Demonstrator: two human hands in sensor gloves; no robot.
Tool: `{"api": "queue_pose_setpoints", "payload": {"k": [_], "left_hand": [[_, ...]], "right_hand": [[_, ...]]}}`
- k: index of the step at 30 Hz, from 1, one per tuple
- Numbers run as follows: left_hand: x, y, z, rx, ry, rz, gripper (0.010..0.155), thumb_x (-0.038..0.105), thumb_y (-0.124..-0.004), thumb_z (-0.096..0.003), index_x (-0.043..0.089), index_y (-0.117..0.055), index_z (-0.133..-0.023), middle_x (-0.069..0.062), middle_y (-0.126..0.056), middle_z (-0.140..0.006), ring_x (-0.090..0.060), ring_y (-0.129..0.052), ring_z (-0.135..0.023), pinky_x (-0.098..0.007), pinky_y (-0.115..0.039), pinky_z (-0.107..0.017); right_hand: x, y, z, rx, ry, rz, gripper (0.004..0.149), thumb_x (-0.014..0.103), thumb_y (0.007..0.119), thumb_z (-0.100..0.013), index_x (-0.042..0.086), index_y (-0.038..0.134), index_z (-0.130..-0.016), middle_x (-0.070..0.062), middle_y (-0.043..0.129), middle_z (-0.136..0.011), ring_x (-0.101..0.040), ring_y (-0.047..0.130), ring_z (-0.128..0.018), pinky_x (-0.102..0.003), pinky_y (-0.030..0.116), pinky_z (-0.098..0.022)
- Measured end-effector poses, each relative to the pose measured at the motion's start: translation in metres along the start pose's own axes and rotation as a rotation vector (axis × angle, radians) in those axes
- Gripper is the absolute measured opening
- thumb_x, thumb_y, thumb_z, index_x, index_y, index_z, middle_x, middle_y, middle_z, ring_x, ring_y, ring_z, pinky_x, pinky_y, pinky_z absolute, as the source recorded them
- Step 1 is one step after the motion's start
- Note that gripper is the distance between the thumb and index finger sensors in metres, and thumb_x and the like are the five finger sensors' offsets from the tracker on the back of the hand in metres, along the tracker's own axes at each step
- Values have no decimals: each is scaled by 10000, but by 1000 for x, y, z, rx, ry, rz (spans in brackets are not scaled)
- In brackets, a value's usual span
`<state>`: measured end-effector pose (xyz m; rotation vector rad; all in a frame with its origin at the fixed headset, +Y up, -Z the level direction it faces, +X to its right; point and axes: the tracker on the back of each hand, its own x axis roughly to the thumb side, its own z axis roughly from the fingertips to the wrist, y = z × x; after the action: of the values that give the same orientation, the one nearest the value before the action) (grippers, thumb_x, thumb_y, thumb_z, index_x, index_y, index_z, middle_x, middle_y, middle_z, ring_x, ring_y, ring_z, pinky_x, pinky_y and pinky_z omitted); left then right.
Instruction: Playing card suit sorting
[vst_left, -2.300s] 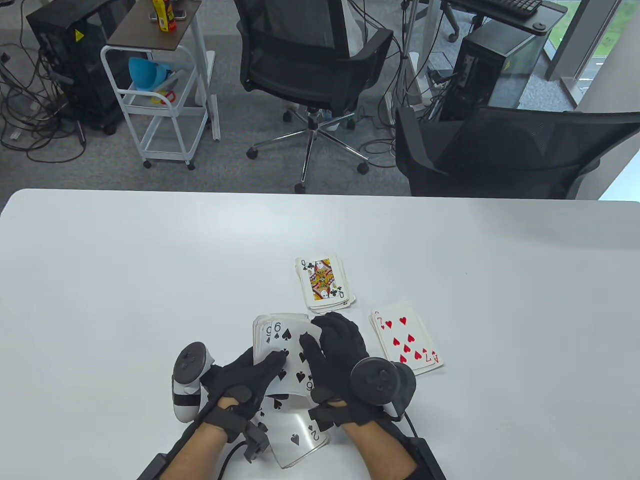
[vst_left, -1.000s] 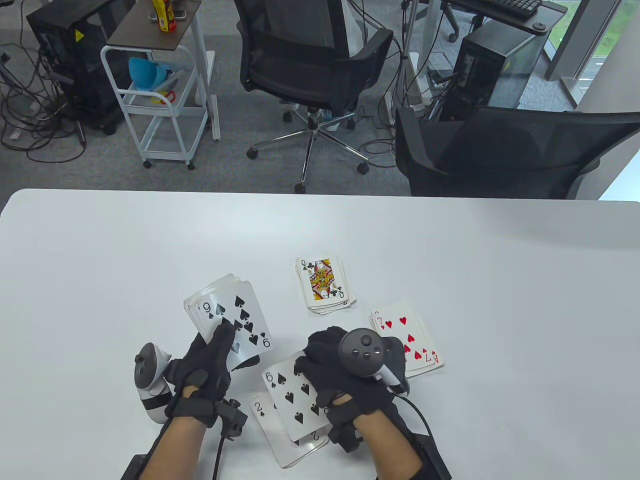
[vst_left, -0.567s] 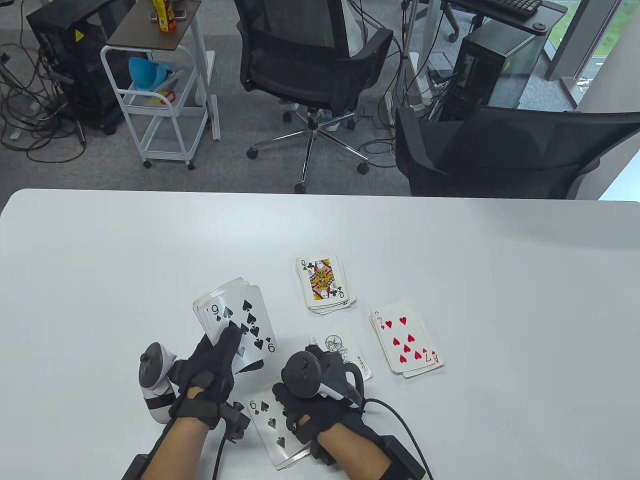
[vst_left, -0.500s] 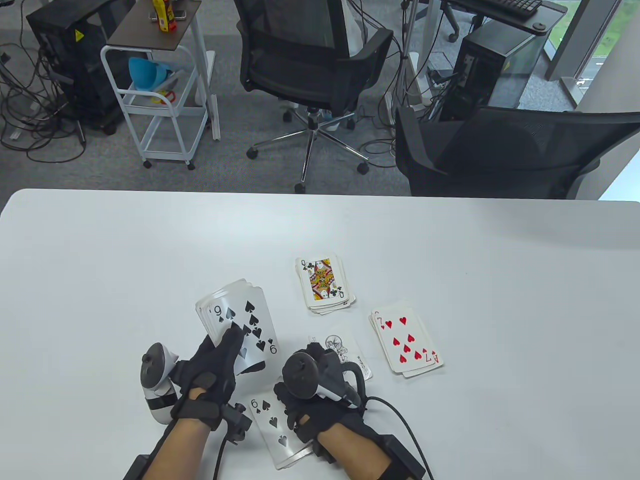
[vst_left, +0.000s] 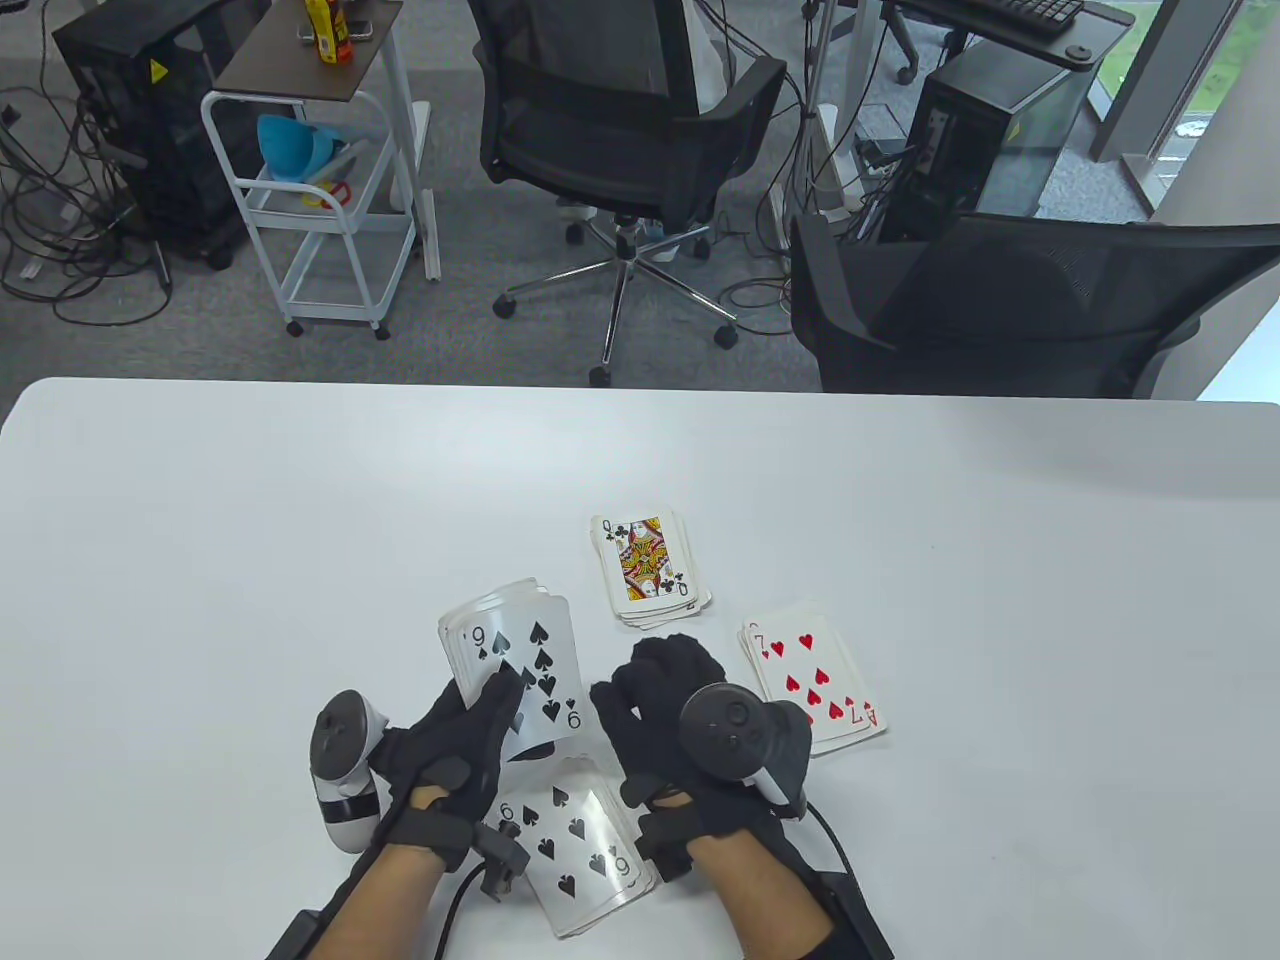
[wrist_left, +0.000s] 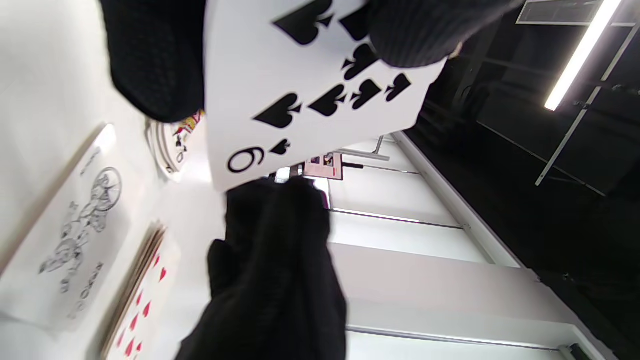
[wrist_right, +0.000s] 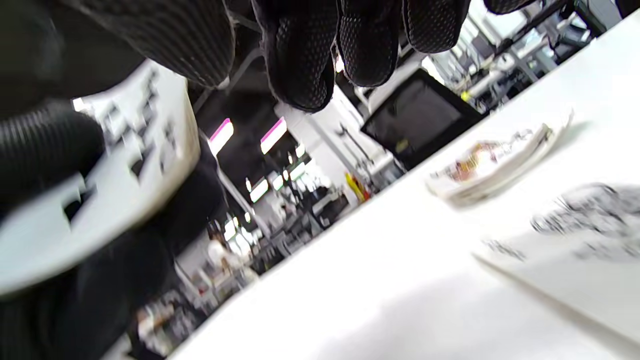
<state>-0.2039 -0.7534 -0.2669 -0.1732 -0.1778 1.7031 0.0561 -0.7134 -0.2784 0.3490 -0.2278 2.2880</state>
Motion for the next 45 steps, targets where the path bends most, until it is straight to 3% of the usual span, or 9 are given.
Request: {"api": "queue_pose_setpoints", "payload": {"k": [9, 18, 26, 29, 38, 45], "left_hand": [[-5, -17, -1, -78, 13, -47, 534, 505, -751, -584, 255, -648, -1044, -24, -848, -977, -312, -952, -809, -418, -917, -508], [-8, -25, -1, -151, 54, 11, 529, 493, -757, -586, 258, -643, -1046, -19, -846, -980, -308, -952, -814, -420, -919, -506], [-10, -28, -2, -160, 70, -40, 513, 450, -838, -567, 275, -684, -1024, 8, -891, -946, -281, -1002, -767, -396, -948, -470], [-12, -25, -3, -156, 76, -37, 514, 464, -858, -560, 266, -707, -1010, 12, -919, -916, -269, -1029, -731, -370, -963, -440], [-24, -26, -6, -216, 118, 49, 532, 518, -804, -573, 264, -685, -1026, -9, -884, -948, -291, -993, -770, -387, -953, -451], [-29, -25, -8, -272, 158, 244, 542, 529, -767, -584, 280, -650, -1050, -15, -840, -990, -301, -955, -821, -400, -942, -483]], "right_hand": [[1, -6, 3, -102, -41, -110, 539, 483, 748, -567, 67, 763, -910, -248, 571, -1059, -543, 439, -999, -731, 400, -665], [1, -6, 3, -76, -36, -139, 581, 517, 752, -560, 64, 733, -923, -251, 552, -1065, -543, 431, -1000, -732, 396, -666], [5, -5, 5, -110, -67, -73, 533, 524, 846, -521, 77, 759, -796, -229, 601, -1038, -538, 493, -990, -725, 437, -666], [9, -8, 5, -131, -72, -88, 460, 458, 870, -517, 62, 792, -738, -216, 655, -1012, -527, 546, -981, -719, 459, -670], [10, -12, 6, -173, -109, -111, 390, 337, 776, -556, -1, 863, -732, -194, 758, -958, -498, 644, -953, -708, 497, -668], [5, -16, 4, -163, -92, -80, 433, 388, 756, -569, 68, 874, -836, -203, 719, -994, -512, 609, -961, -713, 479, -667]]}}
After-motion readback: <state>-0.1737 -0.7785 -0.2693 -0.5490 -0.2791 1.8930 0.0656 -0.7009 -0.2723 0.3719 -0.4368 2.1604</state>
